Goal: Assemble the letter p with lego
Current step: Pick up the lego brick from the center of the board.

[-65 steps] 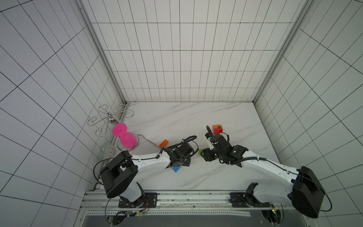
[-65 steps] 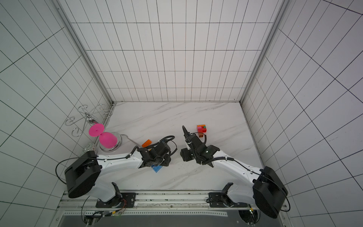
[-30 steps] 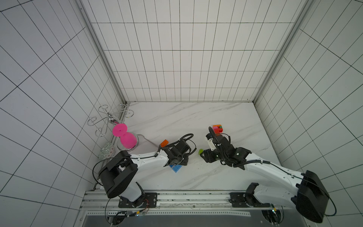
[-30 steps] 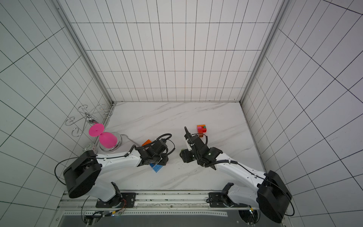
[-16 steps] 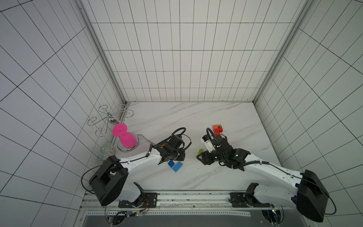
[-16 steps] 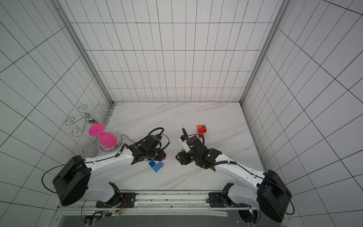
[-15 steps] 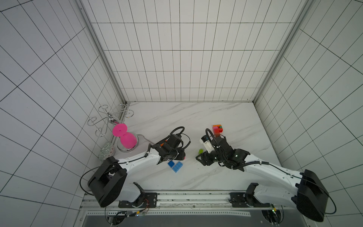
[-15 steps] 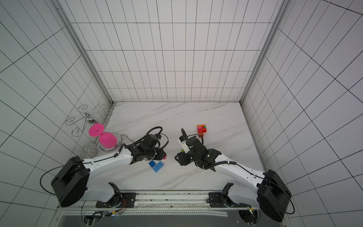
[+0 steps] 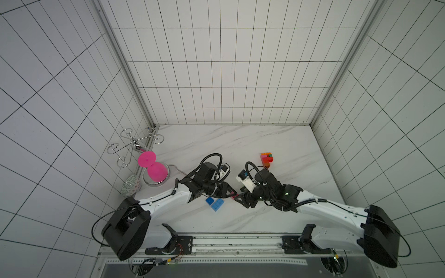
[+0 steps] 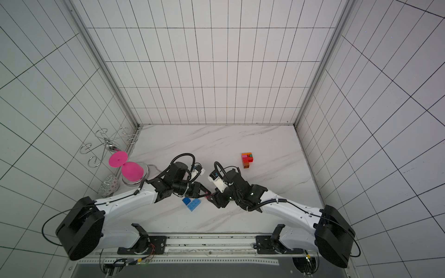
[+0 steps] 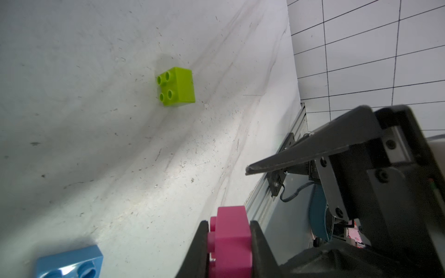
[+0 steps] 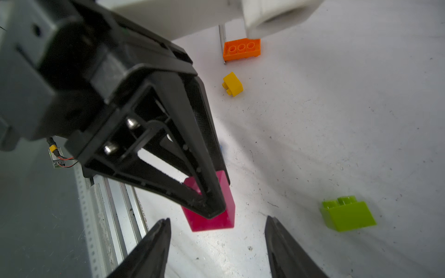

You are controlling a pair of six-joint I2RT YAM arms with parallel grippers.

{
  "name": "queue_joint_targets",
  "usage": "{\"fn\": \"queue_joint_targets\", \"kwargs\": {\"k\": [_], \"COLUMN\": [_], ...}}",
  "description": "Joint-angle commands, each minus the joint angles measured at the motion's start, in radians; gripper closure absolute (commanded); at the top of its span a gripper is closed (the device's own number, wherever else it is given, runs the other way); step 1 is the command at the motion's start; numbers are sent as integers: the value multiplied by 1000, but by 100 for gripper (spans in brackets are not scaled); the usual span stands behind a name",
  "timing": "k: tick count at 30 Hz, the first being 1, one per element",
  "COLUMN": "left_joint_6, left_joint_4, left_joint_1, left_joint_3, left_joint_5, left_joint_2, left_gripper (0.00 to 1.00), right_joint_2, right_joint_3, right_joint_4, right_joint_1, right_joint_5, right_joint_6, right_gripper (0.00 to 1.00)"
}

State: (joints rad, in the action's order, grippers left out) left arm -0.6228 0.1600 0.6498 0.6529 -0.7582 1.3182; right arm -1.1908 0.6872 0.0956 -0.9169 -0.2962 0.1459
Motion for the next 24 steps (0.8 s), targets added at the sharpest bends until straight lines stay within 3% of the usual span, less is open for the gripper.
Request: {"fn": "queue_joint_targets", "kwargs": {"k": [1, 10, 16, 24], "left_joint_6": [-31, -69, -83, -104], "left_joint_4": [-84, -145, -177, -216], "left_joint_1": [-7, -17, -19, -18], "left_joint_3": [-29, -53, -61, -74], "left_joint_5": [-84, -122, -133, -144], "left_joint_2": [-22, -18, 0, 15], "left_gripper": [79, 79, 79, 78], "right_joint_2": [-9, -67, -47, -50], "right_joint_3": [-19, 13, 0, 13], "right_joint_4": [-54, -8, 4, 2], "right_joint_1": [-5, -5, -5, -5], "right_joint_5": [-35, -158, -116, -113], "right_joint_6": [-57, -75, -72, -73], "right_gripper": [34, 35, 53, 60]}}
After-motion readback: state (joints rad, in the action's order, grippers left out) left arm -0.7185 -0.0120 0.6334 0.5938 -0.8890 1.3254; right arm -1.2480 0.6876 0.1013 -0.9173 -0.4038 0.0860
